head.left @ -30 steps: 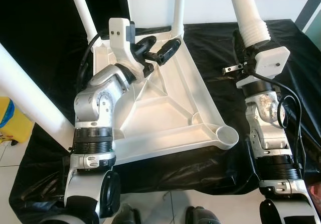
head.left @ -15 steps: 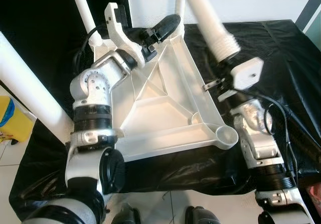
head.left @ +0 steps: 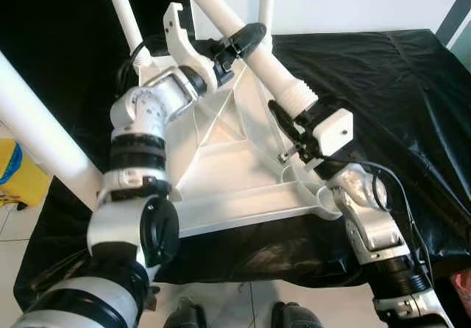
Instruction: Building children table
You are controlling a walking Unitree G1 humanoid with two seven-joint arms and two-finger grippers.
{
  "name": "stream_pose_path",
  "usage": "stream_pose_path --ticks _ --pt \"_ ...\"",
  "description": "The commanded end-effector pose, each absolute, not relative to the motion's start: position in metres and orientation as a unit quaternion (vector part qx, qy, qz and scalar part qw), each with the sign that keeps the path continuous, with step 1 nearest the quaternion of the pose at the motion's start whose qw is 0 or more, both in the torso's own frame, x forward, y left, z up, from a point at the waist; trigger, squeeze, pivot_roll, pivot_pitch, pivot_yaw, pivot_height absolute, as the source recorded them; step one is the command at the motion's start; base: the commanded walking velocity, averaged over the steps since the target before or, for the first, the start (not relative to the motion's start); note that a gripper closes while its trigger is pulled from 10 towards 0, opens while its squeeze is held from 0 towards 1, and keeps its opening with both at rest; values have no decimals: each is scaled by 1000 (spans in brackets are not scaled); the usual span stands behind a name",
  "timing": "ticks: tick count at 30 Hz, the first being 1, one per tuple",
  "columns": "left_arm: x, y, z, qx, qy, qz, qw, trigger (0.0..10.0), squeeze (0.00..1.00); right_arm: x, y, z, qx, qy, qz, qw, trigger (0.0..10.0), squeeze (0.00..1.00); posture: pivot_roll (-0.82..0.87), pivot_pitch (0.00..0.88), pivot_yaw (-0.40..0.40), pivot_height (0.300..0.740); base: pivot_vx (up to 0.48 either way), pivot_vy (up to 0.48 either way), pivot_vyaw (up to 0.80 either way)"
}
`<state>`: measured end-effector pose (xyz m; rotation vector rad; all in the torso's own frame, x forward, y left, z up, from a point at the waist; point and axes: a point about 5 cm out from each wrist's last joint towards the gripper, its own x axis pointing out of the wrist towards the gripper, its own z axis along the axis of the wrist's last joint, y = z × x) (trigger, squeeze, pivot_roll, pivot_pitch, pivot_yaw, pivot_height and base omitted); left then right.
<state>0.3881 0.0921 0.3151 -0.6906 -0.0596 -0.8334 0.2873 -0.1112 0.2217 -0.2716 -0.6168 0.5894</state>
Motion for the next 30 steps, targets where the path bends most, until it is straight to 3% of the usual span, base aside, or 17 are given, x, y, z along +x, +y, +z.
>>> stream_pose_path --ticks 1,5,6,8,9,22,23,25,26,27,30 --pt "393 101 320 -341 -29 -382 859 10000 0 281 -109 221 -136 -300 298 896 10000 0 -99 86 46 740 0 0 0" --pt "396 109 325 -357 -29 -367 859 10000 0 278 -110 215 -142 -291 305 896 10000 0 -99 86 46 740 0 0 0" --pt "397 112 326 -362 -29 -363 858 9137 0 278 -109 214 -143 -288 307 896 10000 0 -99 89 54 740 0 0 0" --pt "399 114 326 -363 -27 -356 861 9137 0 277 -109 213 -144 -287 307 896 10000 0 -99 89 54 740 0 0 0" --pt "400 116 325 -368 -23 -349 861 0 0 277 -109 212 -144 -285 307 896 10000 0 -100 88 54 740 0 0 0" --pt "406 122 326 -391 -26 -330 859 0 0 276 -108 211 -148 -280 313 895 10000 0 -103 82 52 740 0 0 0" --pt "406 122 327 -395 -25 -332 856 0 0 276 -109 211 -142 -278 315 896 10000 1000 -104 80 50 740 0 0 0" --pt "406 122 327 -399 -23 -332 855 0 0 276 -109 210 -140 -277 316 897 10000 1000 -104 80 50 740 0 0 0" --pt "407 123 327 -401 -22 -329 855 2353 0 276 -109 210 -137 -276 317 897 10000 1000 -105 78 50 740 0 0 0" --pt "408 125 326 -406 -19 -324 855 10000 0 275 -110 210 -135 -276 317 897 10000 1000 -106 78 51 740 0 0 0" --pt "408 127 325 -415 -15 -319 852 10000 0 275 -111 210 -135 -276 313 899 10000 1000 -107 83 51 740 0 0 0"
